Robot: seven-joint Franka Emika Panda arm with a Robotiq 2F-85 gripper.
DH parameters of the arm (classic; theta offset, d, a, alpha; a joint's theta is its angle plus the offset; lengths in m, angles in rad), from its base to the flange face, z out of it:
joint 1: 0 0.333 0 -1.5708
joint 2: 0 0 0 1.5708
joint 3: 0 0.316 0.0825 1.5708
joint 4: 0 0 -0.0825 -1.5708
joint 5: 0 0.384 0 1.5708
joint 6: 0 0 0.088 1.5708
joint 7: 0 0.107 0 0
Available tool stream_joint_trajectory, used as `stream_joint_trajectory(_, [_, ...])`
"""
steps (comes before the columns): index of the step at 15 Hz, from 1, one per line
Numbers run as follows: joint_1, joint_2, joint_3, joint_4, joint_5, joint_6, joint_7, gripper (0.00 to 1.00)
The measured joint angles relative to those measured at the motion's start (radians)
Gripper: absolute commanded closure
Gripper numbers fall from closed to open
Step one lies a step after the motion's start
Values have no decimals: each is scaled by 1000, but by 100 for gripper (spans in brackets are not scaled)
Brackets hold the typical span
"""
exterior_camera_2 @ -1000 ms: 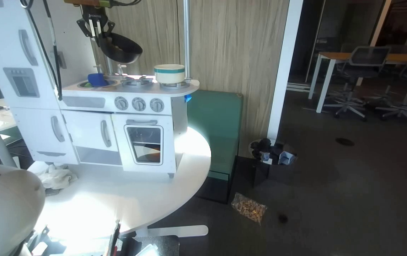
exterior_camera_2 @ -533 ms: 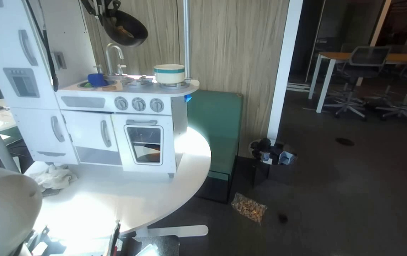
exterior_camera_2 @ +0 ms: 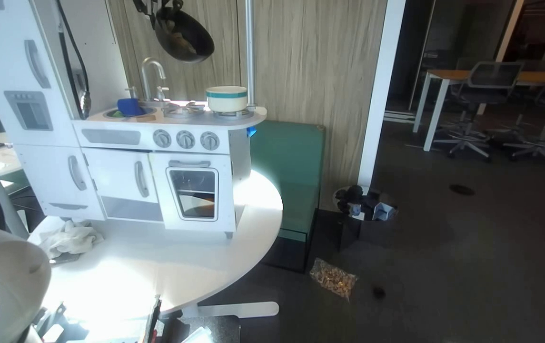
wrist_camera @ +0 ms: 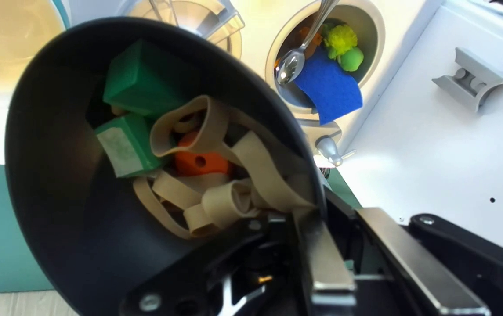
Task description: Pick the black bowl and pour all its contents into the white bowl, pick up the silver spoon from the sink and mix the contents of the white bowl
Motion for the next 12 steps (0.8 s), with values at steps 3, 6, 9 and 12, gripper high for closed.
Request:
stream_joint_trajectory(3, [-18,2,-29,-26,88,-1,-70,97])
stream_joint_trajectory(6, [-18,8,-63,-43,172,-8,-137,97])
stream_joint_trajectory(9, [-18,12,-87,-54,249,-13,-197,97])
stream_joint_trajectory(12, [-19,12,-113,-65,310,-27,-246,97])
